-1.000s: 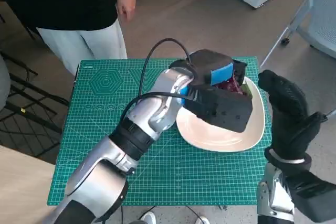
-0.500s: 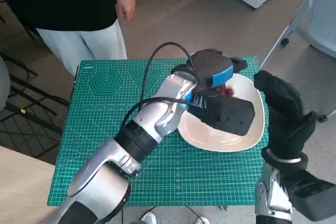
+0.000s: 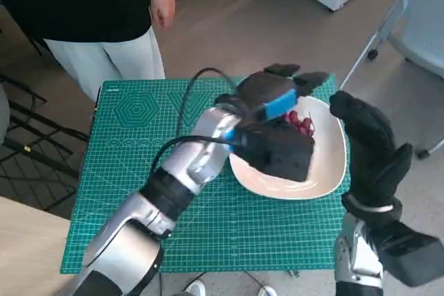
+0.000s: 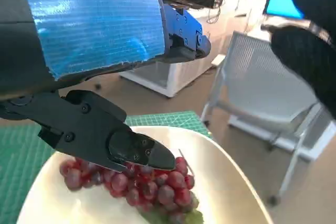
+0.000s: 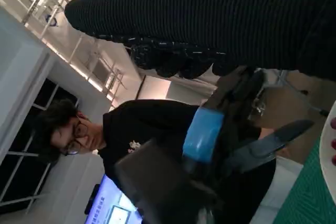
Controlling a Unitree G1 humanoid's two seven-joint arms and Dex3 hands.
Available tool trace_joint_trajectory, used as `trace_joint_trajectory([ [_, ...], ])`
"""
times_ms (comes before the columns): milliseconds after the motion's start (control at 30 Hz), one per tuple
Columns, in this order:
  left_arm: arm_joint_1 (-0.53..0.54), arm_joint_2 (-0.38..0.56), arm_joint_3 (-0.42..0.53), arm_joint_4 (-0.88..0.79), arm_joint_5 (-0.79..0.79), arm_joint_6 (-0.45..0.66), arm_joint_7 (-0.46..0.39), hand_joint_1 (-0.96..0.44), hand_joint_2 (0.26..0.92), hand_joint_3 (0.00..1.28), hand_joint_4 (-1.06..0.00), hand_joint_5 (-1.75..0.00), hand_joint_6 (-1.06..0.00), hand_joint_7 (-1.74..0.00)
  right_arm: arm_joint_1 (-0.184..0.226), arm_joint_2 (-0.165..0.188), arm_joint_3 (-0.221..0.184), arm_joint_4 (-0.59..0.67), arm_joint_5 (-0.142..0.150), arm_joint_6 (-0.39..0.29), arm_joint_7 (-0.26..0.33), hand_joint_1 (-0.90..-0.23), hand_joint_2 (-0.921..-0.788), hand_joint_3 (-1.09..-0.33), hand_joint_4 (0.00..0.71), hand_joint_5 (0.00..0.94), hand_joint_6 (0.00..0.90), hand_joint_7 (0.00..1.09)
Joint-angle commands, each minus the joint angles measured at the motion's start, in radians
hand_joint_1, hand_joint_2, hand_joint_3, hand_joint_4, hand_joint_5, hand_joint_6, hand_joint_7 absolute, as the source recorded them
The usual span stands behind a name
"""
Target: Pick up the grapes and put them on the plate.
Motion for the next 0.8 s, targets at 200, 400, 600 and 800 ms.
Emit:
trace_joint_trajectory([
  [200,0.188,0.071,0.23,-0.17,-0.248,-0.129,0.023,-0.5,0.921,0.12,-0.16,-0.01,-0.27,-0.02,0.017,0.002,0.017,0.003,0.019,0.022,0.034,-0.651,-0.921,-0.723,0.291,0.003,0.195,0.09],
  [400,0.355,0.061,0.418,-0.281,-0.608,-0.2,-0.15,-0.5,0.921,0.18,-0.19,-0.01,-0.28,-0.02,0.018,-0.002,0.019,0.007,0.037,0.022,0.055,-0.651,-0.921,-0.721,0.29,0.003,0.192,0.09],
  [600,0.459,0.043,0.527,-0.336,-0.885,-0.176,-0.33,-0.45,0.921,0.18,-0.19,-0.01,-0.29,-0.02,0.017,-0.004,0.02,0.008,0.042,0.023,0.063,-0.652,-0.921,-0.72,0.29,0.002,0.191,0.09],
  [800,0.545,0.041,0.604,-0.333,-1.021,-0.213,-0.419,-0.47,0.921,0.2,-0.18,0.0,-0.28,-0.02,0.007,0.0,0.025,0.018,0.036,0.025,0.067,-0.653,-0.921,-0.718,0.292,0.003,0.191,0.1],
])
